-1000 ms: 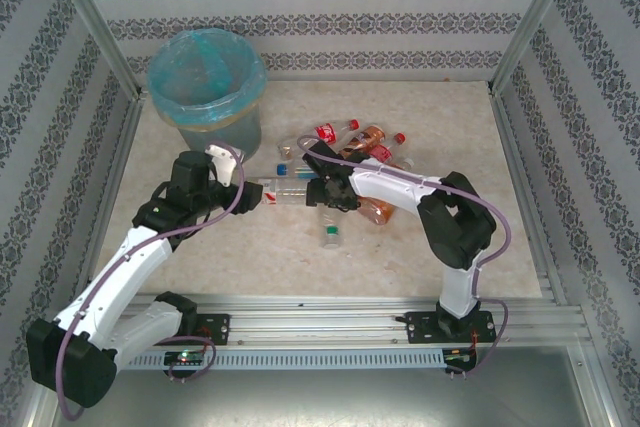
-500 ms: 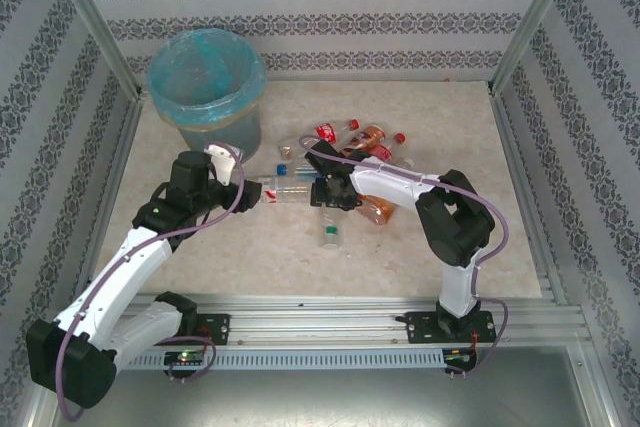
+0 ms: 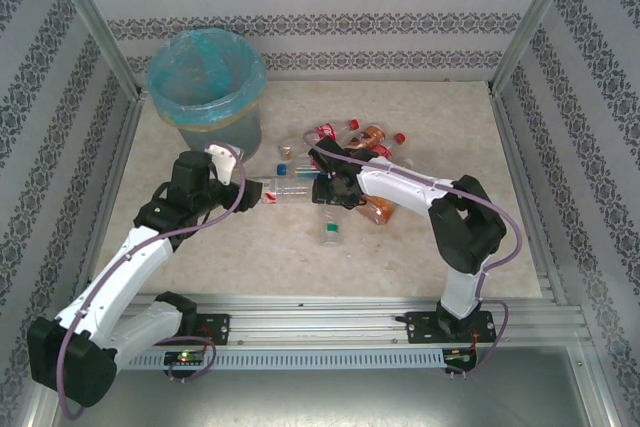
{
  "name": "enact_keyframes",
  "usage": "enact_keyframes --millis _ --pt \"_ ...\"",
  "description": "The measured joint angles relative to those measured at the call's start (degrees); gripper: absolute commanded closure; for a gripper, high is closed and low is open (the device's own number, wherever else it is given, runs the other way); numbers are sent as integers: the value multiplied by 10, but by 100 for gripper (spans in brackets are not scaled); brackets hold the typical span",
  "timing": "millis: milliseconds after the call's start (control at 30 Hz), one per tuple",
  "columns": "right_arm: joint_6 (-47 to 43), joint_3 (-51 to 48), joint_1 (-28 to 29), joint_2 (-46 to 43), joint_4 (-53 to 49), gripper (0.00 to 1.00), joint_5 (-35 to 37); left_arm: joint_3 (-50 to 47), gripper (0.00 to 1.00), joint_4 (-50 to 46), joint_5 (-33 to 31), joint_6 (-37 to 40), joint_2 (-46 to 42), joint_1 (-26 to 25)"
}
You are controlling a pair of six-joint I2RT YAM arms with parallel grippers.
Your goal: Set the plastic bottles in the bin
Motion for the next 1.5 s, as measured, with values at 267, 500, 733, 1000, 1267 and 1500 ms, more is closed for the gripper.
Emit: enact_keyframes --millis 267,500,733,1000,1267,1500 --pt "-3 -10 -5 -39 -7 47 0 0 18 1 7 -8 7 0" --pt "-22 -12 -7 -123 -11 47 -5 3 15 21 67 -61 31 0" --pt "-56 -64 -13 -246 54 50 -25 13 12 131 191 -172 63 0" --pt "-87 -104 -65 -359 174 49 -122 27 12 348 363 -341 123 0" --pt "-106 -95 -53 -415 273 50 -204 27 13 606 455 -513 175 -17" --pt "-116 -59 -19 -389 297 50 -231 27 13 748 505 -596 175 -37"
